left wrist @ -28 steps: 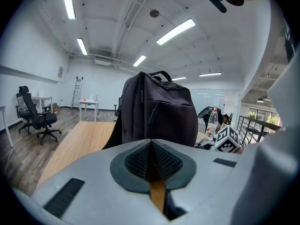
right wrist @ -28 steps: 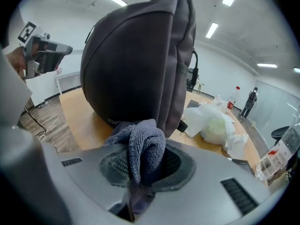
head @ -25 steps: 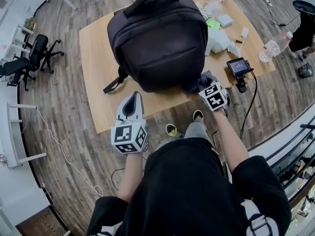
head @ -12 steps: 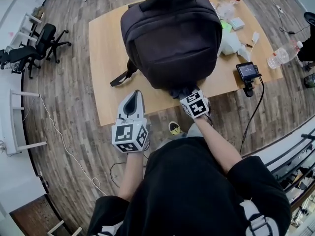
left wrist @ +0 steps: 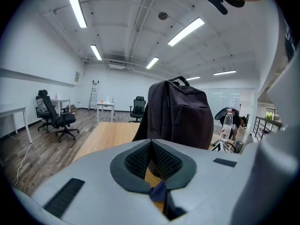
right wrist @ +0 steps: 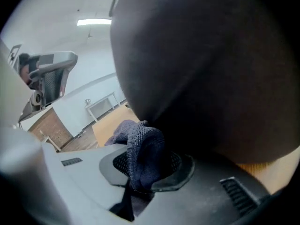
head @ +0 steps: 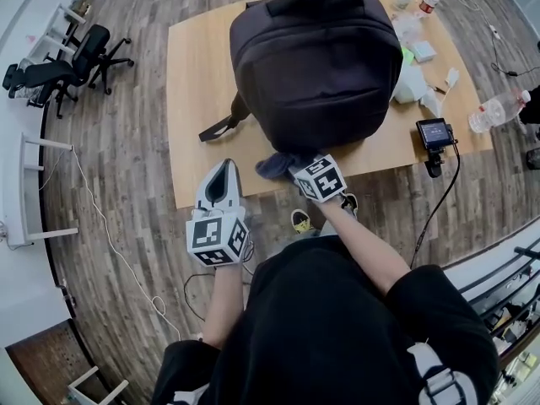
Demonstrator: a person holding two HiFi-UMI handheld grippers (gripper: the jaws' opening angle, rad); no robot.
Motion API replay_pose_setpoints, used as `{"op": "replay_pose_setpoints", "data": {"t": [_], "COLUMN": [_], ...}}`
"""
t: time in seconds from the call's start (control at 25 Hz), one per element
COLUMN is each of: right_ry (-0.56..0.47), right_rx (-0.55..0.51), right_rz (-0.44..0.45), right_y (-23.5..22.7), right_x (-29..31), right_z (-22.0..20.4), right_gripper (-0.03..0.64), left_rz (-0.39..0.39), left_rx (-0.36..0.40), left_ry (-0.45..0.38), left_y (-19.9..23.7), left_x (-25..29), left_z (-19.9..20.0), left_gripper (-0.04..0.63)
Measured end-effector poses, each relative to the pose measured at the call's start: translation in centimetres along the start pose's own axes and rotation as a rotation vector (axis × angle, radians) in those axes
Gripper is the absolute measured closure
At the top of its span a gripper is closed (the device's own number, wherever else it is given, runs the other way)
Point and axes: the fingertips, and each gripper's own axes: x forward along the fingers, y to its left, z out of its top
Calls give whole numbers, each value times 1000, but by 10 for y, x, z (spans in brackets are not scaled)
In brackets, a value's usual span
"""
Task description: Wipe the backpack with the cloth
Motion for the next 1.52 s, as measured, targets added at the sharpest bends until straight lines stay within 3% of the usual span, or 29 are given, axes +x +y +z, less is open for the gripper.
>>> {"op": "replay_pose_setpoints", "data": {"t": [0.16, 0.56, 0.72, 0.88, 1.12, 1.32, 1.52], "right_ry": [35, 120, 94, 64, -84, -324, -530], "right_rx": [55, -22, -23, -130, -308, -327, -377], "right_rz": [-70, -235, -246, -226, -152, -94, -108], "right_y": [-49, -144, -163, -161, -131, -110, -122], "right_x": [-26, -107, -138, -172, -226, -269, -309], "right_z": [-23, -45, -38, -12, 64, 135, 197], "right_gripper": [540, 540, 540, 540, 540, 540, 540], "left_rz": [-21, -122, -176, -233, -279, -265, -212], "left_rx": [2, 22, 47, 59, 77, 94, 105], "left_ry": [5, 0, -22, -56, -97, -139, -181], "left_y": [-8, -61, -100, -140, -186, -201, -205], "left_x": [8, 46, 61, 74, 87, 88, 85], "left_z": [-1, 14, 30, 51, 80, 100, 111], "left_gripper": [578, 578, 578, 578, 578, 577, 577]}}
